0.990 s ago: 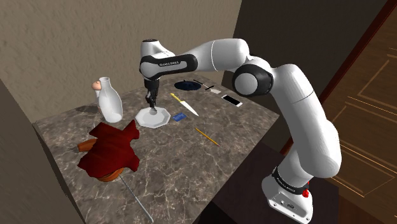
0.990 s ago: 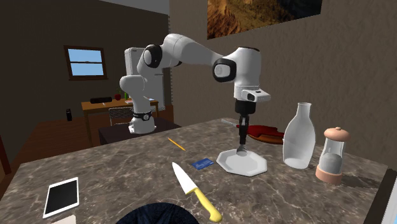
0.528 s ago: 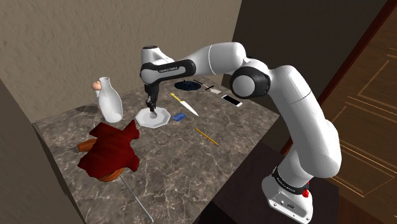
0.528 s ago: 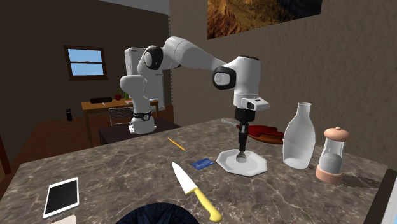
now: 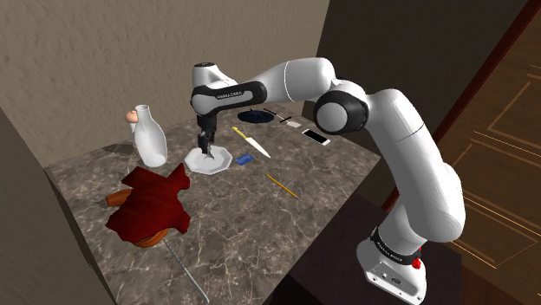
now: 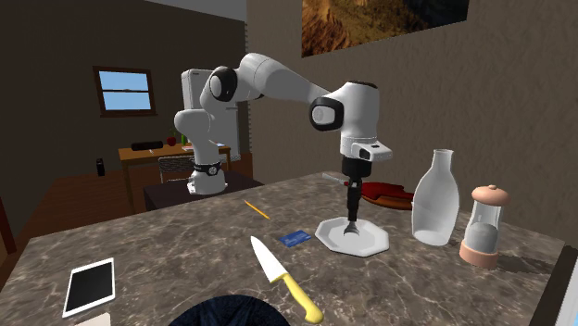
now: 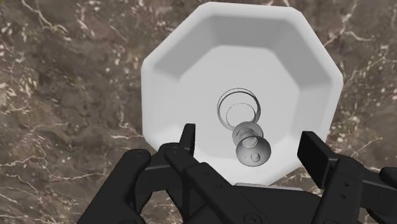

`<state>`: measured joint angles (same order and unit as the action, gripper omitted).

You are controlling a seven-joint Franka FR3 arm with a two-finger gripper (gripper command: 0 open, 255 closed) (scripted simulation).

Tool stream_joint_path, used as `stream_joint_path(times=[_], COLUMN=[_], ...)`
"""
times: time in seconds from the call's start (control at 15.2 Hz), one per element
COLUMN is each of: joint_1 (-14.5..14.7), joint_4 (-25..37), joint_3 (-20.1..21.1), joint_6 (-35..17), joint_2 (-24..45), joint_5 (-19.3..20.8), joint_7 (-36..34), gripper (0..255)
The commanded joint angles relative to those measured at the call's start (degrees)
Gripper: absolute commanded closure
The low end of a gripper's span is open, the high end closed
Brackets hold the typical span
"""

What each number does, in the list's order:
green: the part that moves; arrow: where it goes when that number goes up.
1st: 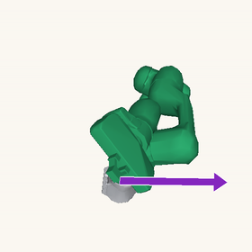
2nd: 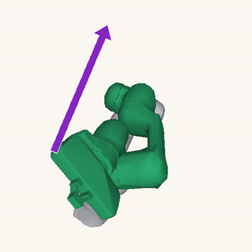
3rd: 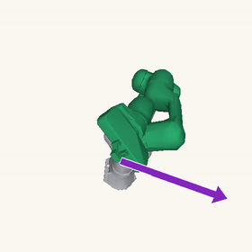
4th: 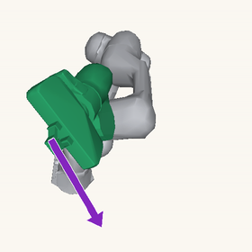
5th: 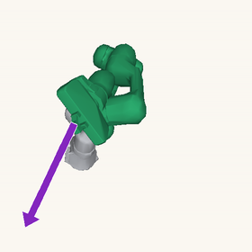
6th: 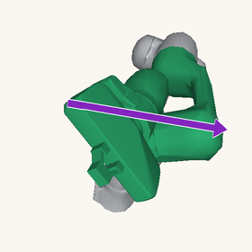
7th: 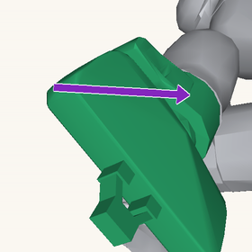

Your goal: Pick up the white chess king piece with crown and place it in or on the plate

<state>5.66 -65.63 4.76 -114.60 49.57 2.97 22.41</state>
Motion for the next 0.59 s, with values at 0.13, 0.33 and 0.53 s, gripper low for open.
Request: stream_joint_path(times=[0.13, 0.33, 0.53], joint_1=[0.0, 0.0, 0.0], joint_4=[0.0, 2.3, 3.1], joint_3=[0.0, 0.1, 0.1], joint_6=[0.0, 4.3, 5.6], joint_2=[0.0, -2.0, -2.5], joint_5=[0.0, -0.1, -0.2], joint_7=[0.0, 0.1, 0.1], gripper=[0, 0, 0])
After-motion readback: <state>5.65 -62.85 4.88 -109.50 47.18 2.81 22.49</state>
